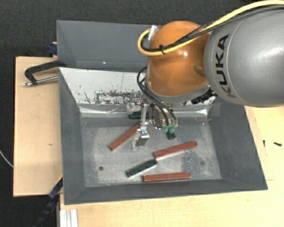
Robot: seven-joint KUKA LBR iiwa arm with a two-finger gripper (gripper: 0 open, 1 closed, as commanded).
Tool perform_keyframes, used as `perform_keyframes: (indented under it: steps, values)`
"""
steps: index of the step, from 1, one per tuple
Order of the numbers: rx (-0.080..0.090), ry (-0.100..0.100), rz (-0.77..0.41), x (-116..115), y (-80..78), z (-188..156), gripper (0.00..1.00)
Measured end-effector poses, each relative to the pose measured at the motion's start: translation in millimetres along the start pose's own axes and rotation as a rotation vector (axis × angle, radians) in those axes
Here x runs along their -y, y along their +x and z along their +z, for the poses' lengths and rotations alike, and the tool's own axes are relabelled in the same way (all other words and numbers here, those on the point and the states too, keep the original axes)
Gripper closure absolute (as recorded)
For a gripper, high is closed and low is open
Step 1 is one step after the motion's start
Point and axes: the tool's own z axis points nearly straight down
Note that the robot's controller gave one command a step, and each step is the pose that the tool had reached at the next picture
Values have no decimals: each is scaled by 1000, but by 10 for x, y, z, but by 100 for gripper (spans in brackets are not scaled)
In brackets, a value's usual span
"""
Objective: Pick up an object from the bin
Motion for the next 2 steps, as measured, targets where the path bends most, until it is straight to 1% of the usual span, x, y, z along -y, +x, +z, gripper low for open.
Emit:
perform_keyframes:
  steps: [1,2]
  values:
    - [2,-2,-71,-243,-109,548,0]
    - [-1,-4,-74,60,-264,1567,100]
